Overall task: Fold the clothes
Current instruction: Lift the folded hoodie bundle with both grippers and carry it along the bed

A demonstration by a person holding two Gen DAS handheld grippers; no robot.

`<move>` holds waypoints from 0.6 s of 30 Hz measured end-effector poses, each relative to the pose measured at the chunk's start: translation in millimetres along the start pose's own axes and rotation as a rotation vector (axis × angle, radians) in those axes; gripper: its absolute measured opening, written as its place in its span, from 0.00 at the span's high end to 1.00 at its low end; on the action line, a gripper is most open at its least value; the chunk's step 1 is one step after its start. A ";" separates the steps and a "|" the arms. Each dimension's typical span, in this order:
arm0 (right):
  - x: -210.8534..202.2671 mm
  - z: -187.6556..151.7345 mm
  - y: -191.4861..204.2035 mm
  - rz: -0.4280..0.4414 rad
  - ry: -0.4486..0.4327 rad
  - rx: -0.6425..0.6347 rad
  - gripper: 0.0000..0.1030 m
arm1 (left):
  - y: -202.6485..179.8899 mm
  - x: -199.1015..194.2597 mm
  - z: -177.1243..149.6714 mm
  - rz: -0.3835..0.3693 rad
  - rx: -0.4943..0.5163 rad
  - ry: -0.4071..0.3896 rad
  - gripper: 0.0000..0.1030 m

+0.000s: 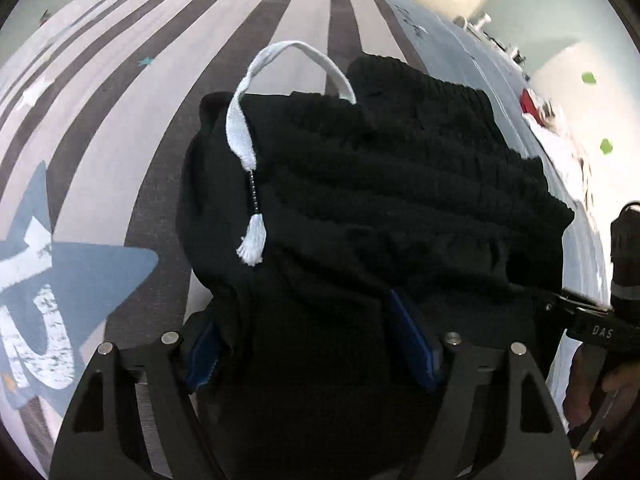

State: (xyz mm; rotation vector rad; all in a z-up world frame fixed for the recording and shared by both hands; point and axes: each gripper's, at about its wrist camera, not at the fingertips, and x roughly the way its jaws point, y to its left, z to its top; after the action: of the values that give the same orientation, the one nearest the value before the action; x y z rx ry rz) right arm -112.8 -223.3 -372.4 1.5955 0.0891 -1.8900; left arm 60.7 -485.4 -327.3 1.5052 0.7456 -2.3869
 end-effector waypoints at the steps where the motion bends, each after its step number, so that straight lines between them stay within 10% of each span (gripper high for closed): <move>1: 0.3 2.7 -1.4 0.016 0.001 0.008 0.29 | 0.4 -0.1 0.4 -0.009 -0.009 -0.001 0.30; 10: 2.6 19.2 -9.6 0.050 -0.010 0.026 0.27 | -2.5 7.9 7.9 0.025 -0.016 0.003 0.30; 13: 6.5 23.3 7.2 0.047 -0.002 0.033 0.24 | -14.3 9.1 8.8 0.011 -0.013 -0.002 0.44; 18: 6.1 23.6 23.6 0.115 0.000 0.035 0.65 | -34.6 8.2 8.6 0.000 0.039 -0.006 0.76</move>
State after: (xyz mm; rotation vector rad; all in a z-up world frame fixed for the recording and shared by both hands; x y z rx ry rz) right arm -121.1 -255.0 -363.6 1.5891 -0.0350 -1.8123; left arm 35.0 -459.9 -321.2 1.5117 0.7016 -2.4187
